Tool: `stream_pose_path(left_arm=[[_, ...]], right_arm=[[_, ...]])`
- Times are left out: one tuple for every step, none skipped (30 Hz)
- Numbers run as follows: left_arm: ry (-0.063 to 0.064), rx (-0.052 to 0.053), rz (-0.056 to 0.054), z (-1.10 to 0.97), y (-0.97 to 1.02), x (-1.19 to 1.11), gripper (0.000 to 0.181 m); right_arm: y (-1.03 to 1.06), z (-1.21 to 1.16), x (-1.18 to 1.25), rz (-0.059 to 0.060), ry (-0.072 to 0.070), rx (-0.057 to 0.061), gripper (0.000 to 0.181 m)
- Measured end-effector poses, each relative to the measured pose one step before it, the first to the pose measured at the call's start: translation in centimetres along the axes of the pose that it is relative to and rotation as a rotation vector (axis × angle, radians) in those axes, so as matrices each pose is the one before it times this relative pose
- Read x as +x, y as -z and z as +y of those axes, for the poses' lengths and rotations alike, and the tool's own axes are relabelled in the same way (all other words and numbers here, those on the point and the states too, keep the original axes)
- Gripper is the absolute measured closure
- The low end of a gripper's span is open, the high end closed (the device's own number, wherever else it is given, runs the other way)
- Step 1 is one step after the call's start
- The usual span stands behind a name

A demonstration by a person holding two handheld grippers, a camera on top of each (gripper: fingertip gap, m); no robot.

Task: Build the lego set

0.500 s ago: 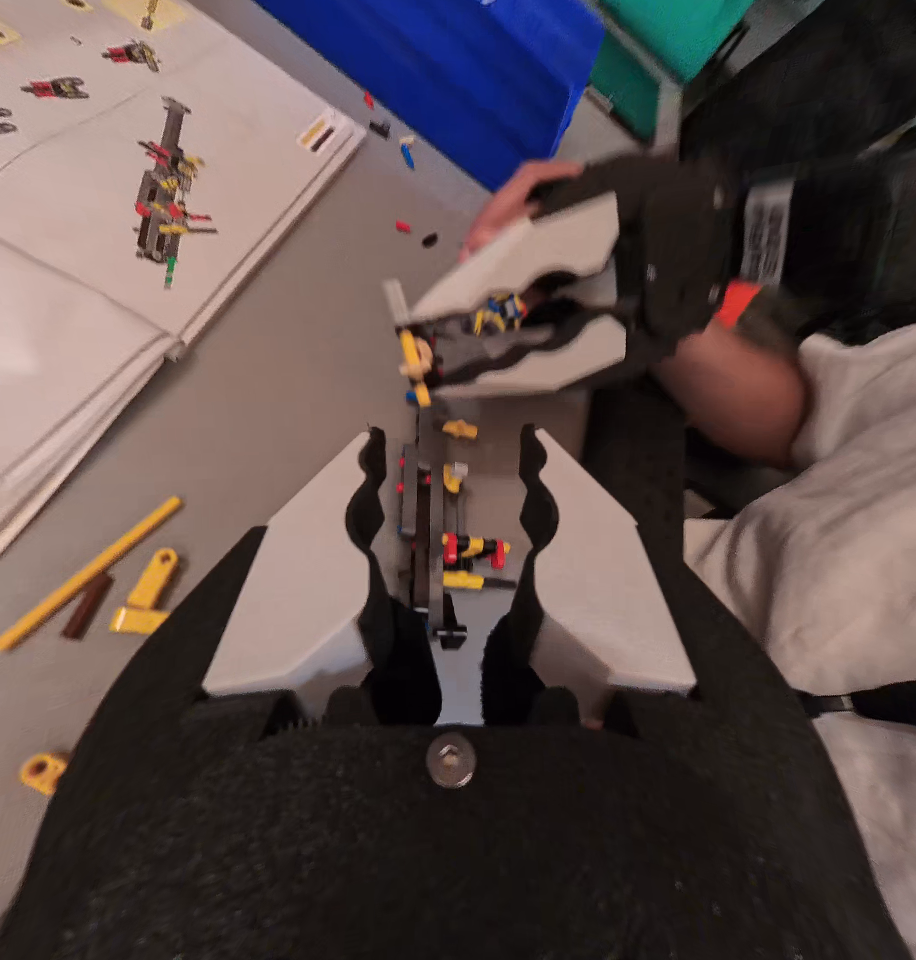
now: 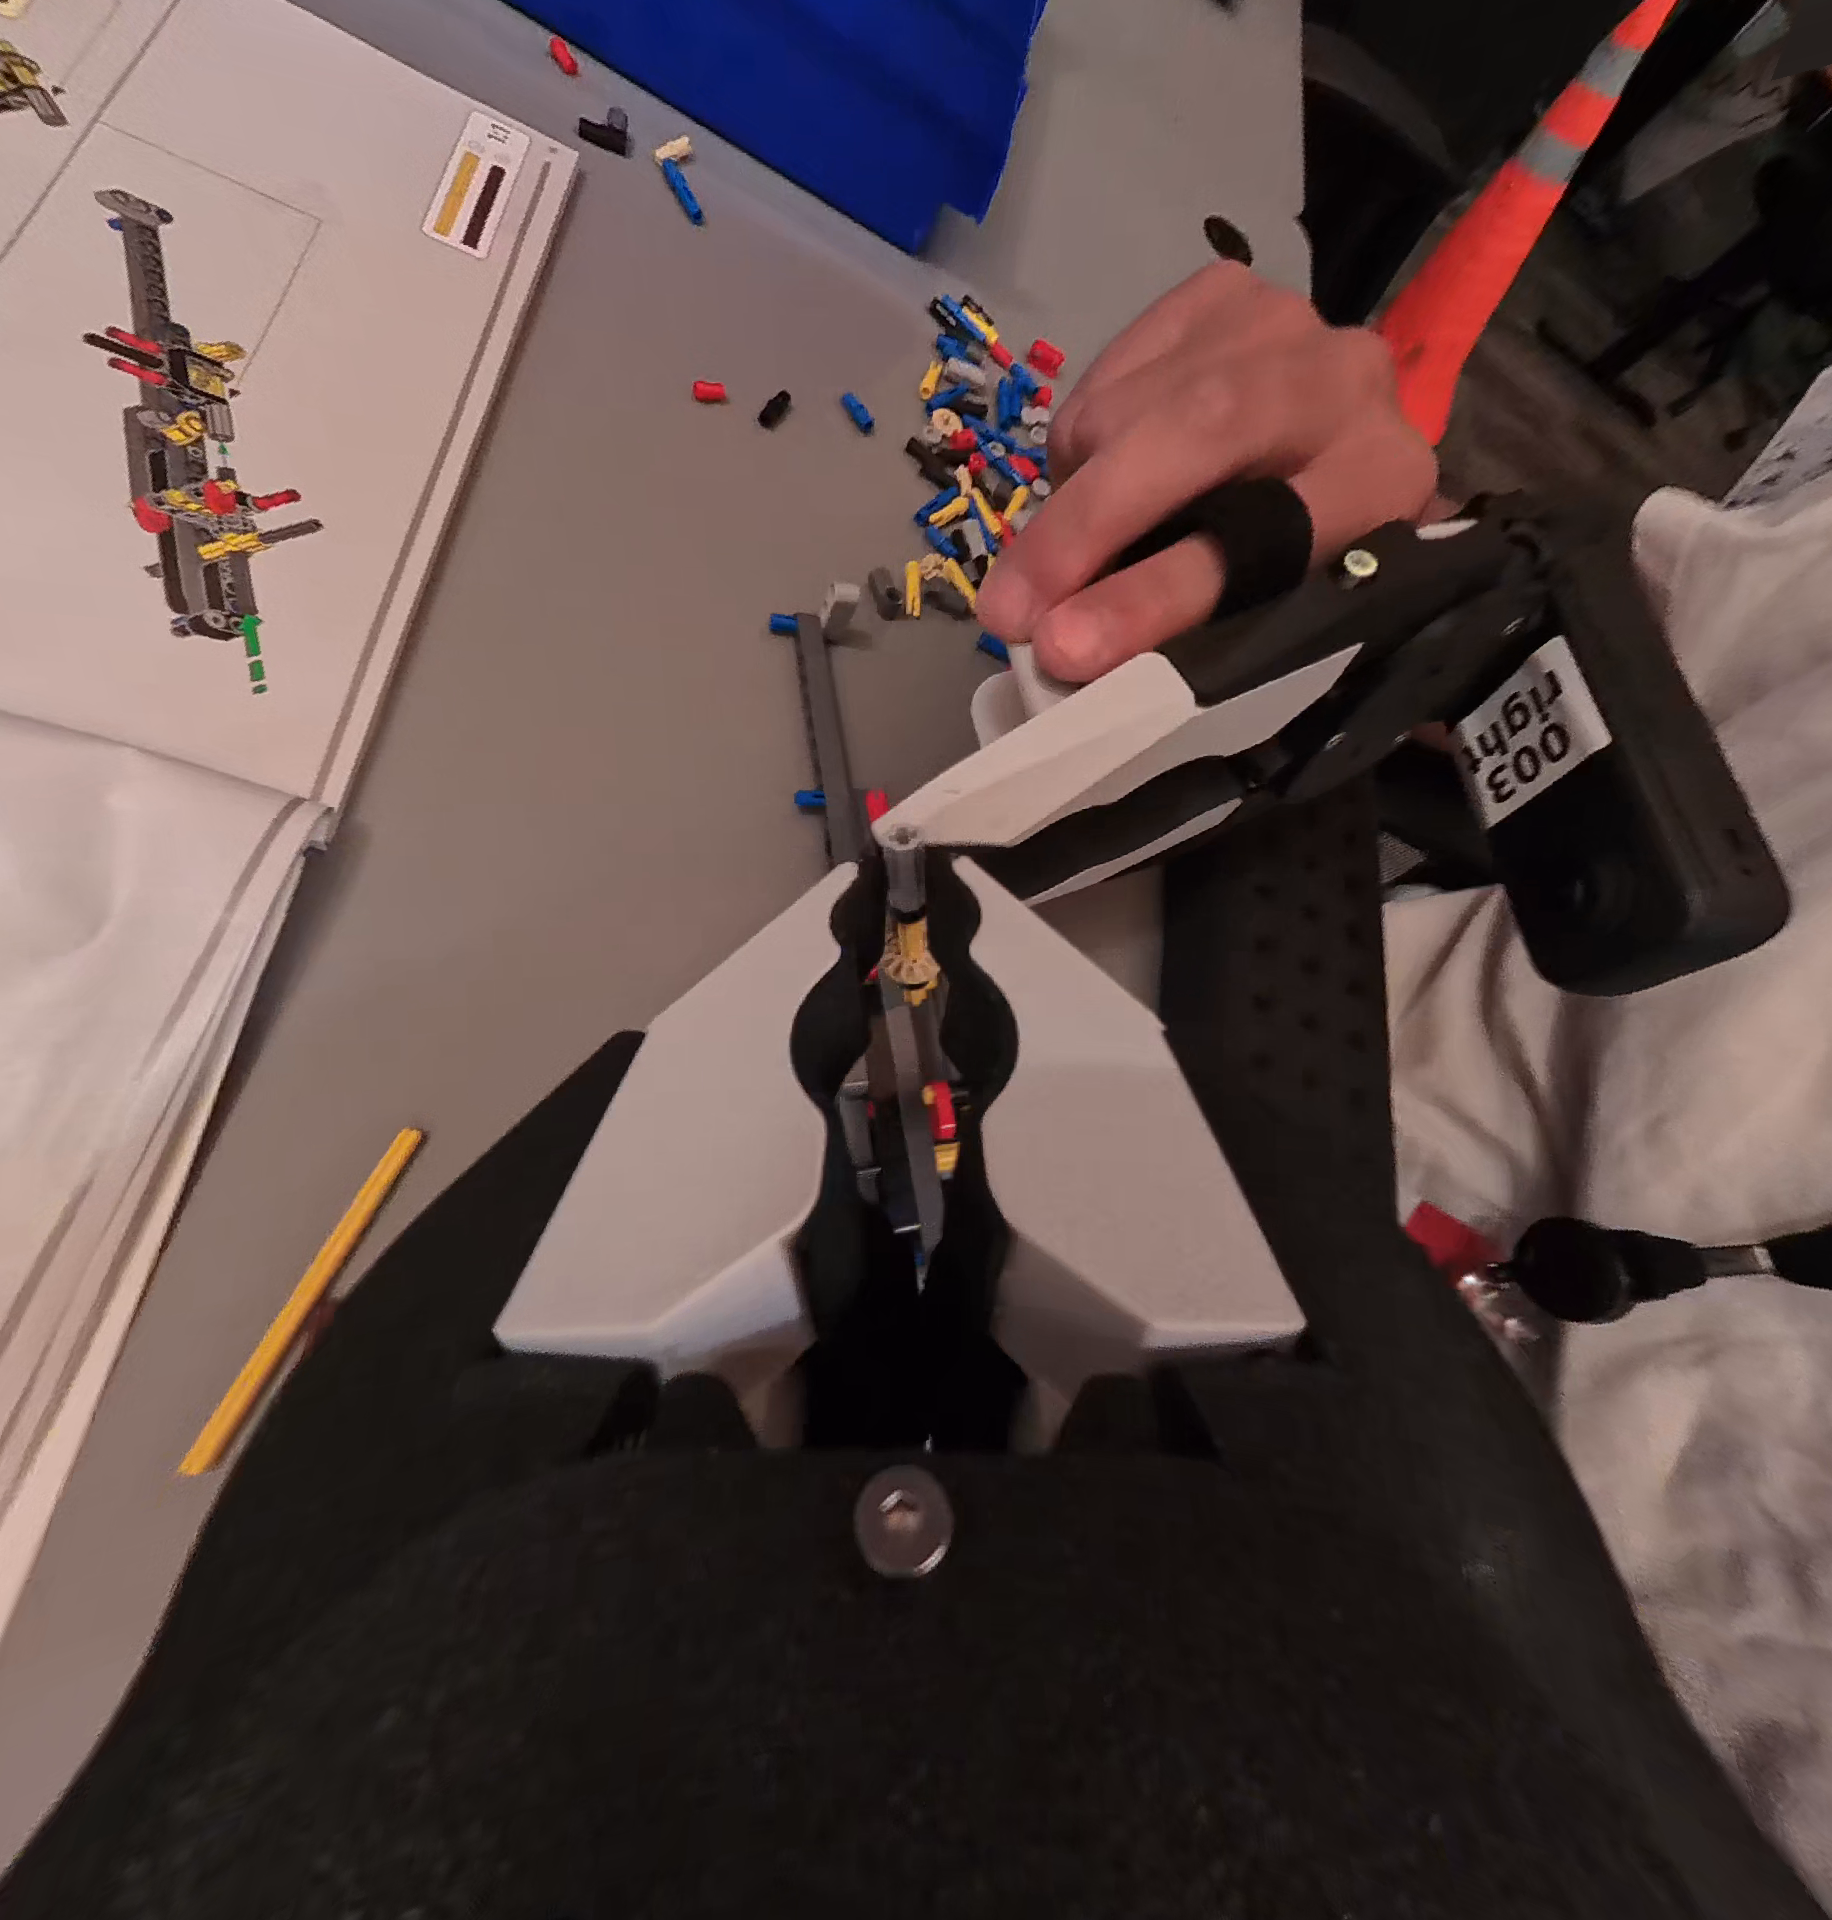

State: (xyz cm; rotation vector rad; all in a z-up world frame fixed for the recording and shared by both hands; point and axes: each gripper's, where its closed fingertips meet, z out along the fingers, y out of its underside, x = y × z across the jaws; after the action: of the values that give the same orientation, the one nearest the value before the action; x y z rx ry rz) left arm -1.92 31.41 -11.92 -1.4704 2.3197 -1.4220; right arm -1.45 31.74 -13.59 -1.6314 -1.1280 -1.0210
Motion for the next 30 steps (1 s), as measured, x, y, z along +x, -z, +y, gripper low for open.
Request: stream_pose_path(left_arm=[[-0.0246, -0.0029, -0.0203, 0.122, -0.003, -0.086, 0.176], [-0.0257, 0.0049, -0.0168, 0.022, 0.076, 0.006, 0.176], [-0.0238, 0.0167, -0.0144, -0.095, 0.116, 0.044, 0.176], [-0.0165, 0.0291, -0.014, -0.218, 0.2, 0.025, 0.176], [-0.0096, 0.035, -0.0073, -0.256, 0.279, 0.083, 0.176], [-0.0132, 0.0426, -0.0062, -0.306, 0.337, 0.141, 0.176], [-0.0183, 0.0603, -0.0131, -0.495, 0.434, 0.133, 0.176], [-0.0201, 0.0792, -0.0028, -0.755, 0.524, 0.419, 0.176], [-0.0155, 0.0983, 0.0048, -1.035, 0.589, 0.665, 0.176], [-0.0059, 0.0971, -0.0084, -1.034, 0.534, 0.517, 0.176], [-0.0017, 0.0785, -0.0106, -0.765, 0.431, 0.417, 0.175], [0.0012, 0.0778, 0.0011, -0.719, 0.388, 0.533, 0.175], [0.0111, 0.089, 0.0, -0.842, 0.359, 0.468, 0.176], [0.0237, 0.079, 0.0143, -0.691, 0.235, 0.573, 0.176], [0.0309, 0.0501, 0.0278, -0.352, 0.07, 0.703, 0.176], [0.0239, 0.03, 0.0368, -0.11, -0.051, 0.822, 0.176], [0.0105, 0.0204, 0.0175, -0.011, -0.112, 0.585, 0.176], [-0.001, 0.0115, 0.0074, 0.068, -0.144, 0.437, 0.176], [-0.0011, -0.0042, 0.0174, 0.263, -0.215, 0.555, 0.176], [-0.0063, -0.014, 0.0013, 0.368, -0.19, 0.3, 0.176], [-0.017, -0.0119, -0.0056, 0.35, -0.152, 0.202, 0.176], [-0.0096, -0.0118, 0.012, 0.332, -0.134, 0.409, 0.176], [-0.0003, -0.0111, 0.0083, 0.279, -0.11, 0.312, 0.176], [-0.0032, -0.0059, 0.0021, 0.207, -0.078, 0.186, 0.176], [-0.0014, -0.0008, 0.0028, 0.11, -0.033, 0.182, 0.176], [-0.001, 0.0002, -0.0021, 0.052, 0.016, 0.073, 0.176], [-0.0014, -0.0054, -0.0028, 0.129, -0.002, 0.049, 0.176], [-0.0003, -0.0096, -0.0029, 0.186, -0.001, 0.029, 0.176], [-0.0015, -0.0151, -0.0049, 0.257, -0.006, -0.019, 0.176], [-0.0008, -0.0201, -0.0018, 0.296, -0.011, 0.016, 0.176]], right_arm=[[-0.071, 0.03, -0.069, -0.0017, 0.0026, -0.0067, 0.158], [-0.006, -0.104, 0.029, 0.0042, 0.0009, 0.0062, 0.158], [0.056, -0.108, 0.145, 0.0057, -0.0124, 0.01, 0.158], [0.031, -0.113, 0.251, 0.0058, -0.0551, 0.0154, 0.158], [0.031, 0.153, 0.45, 0.0137, -0.1014, 0.0038, 0.155], [0.267, 0.113, 0.701, 0.0209, -0.1285, 0.0088, 0.148], [0.601, -0.187, 0.715, 0.0041, -0.1348, 0.0287, 0.142], [0.711, -0.314, 0.525, -0.026, -0.1562, 0.032, 0.142], [0.661, -0.365, 0.33, -0.0467, -0.1825, 0.0264, 0.142], [0.703, -0.665, -0.186, -0.0783, -0.1751, 0.0439, 0.137], [0.739, -0.879, -0.286, -0.0752, -0.1543, 0.0623, 0.133], [0.519, -0.683, -0.024, -0.0505, -0.1526, 0.0573, 0.139], [0.197, -0.263, -0.187, -0.0625, -0.1464, 0.0301, 0.141], [0.03, -0.127, -1.036, -0.1217, -0.119, 0.0242, 0.139], [-0.234, -0.153, -1.105, -0.1166, -0.1267, 0.019, 0.136], [-0.359, -0.234, -0.691, -0.0864, -0.1026, 0.0151, 0.132], [-0.299, -0.329, -0.681, -0.0766, -0.0535, 0.0137, 0.133], [-0.277, -0.365, -0.77, -0.0591, -0.0396, 0.0176, 0.134], [-0.32, -0.24, -0.62, -0.0348, -0.0116, 0.0076, 0.137], [-0.286, -0.068, -0.3, -0.0038, 0.0186, -0.0072, 0.143], [-0.248, -0.018, -0.26, 0.0037, 0.0343, -0.0079, 0.147], [-0.247, 0.129, -0.217, 0.0047, 0.0307, -0.0191, 0.152], [-0.202, 0.162, -0.153, 0.0054, 0.023, -0.0207, 0.159], [-0.144, 0.099, -0.216, -0.0012, 0.0158, -0.0131, 0.166], [-0.053, 0.044, -0.173, -0.0003, 0.0079, -0.0081, 0.17], [-0.006, 0.044, -0.052, 0.0045, 0.0062, -0.0047, 0.17], [0.034, 0.174, -0.001, 0.0066, 0.0029, -0.0116, 0.17], [0.102, 0.129, 0.037, 0.0086, 0.0042, -0.0091, 0.171], [0.121, 0.197, 0.078, 0.0122, 0.007, -0.0123, 0.171], [0.097, 0.347, 0.044, 0.0097, 0.0152, -0.0255, 0.17]])
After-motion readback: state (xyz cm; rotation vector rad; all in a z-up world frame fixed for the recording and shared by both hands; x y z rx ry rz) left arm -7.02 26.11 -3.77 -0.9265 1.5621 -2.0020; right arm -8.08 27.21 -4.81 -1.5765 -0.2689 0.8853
